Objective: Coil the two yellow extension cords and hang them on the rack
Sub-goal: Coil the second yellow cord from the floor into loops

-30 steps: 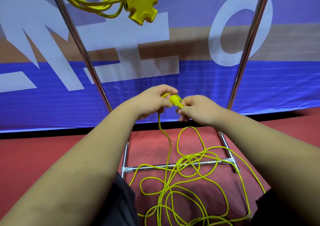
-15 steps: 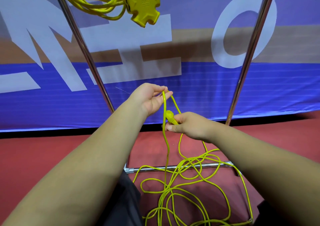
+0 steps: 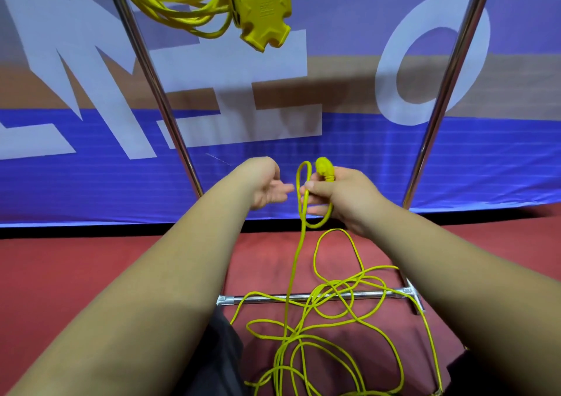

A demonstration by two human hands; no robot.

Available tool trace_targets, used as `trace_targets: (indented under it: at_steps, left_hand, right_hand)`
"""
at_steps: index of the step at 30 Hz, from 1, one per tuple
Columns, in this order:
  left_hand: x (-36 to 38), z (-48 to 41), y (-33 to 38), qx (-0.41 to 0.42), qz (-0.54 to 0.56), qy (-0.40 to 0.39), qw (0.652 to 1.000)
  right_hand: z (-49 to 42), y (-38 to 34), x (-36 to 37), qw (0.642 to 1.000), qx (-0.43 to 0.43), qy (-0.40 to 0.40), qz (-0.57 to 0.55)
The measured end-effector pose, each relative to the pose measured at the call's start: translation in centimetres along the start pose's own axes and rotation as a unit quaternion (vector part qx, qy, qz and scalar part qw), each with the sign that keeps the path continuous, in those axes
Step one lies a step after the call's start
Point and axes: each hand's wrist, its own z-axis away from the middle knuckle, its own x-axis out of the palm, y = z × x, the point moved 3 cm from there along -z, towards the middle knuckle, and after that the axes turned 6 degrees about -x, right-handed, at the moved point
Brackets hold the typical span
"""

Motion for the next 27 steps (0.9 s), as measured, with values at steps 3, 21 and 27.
trace_targets:
  at_steps: [3, 21, 27]
  left_hand:
    - [1.0, 0.6, -2.3, -0.016, -0.295, -0.125, 0.947]
    - [1.9, 3.3, -1.2, 0.155, -0.152, -0.098, 0.971]
    - [2.3, 4.8, 0.4, 0.165, 0.011, -0.067, 0.984]
  right_hand:
    - [-0.5, -1.3, -1.3, 0.995, -0.025, 0.07, -0.063]
    - [-1.2, 0.3, -3.7, 0.989, 0.056, 0.099, 0.092]
    - [-0.6, 1.5, -2.6, 0.986, 0.129, 0.089, 0.059]
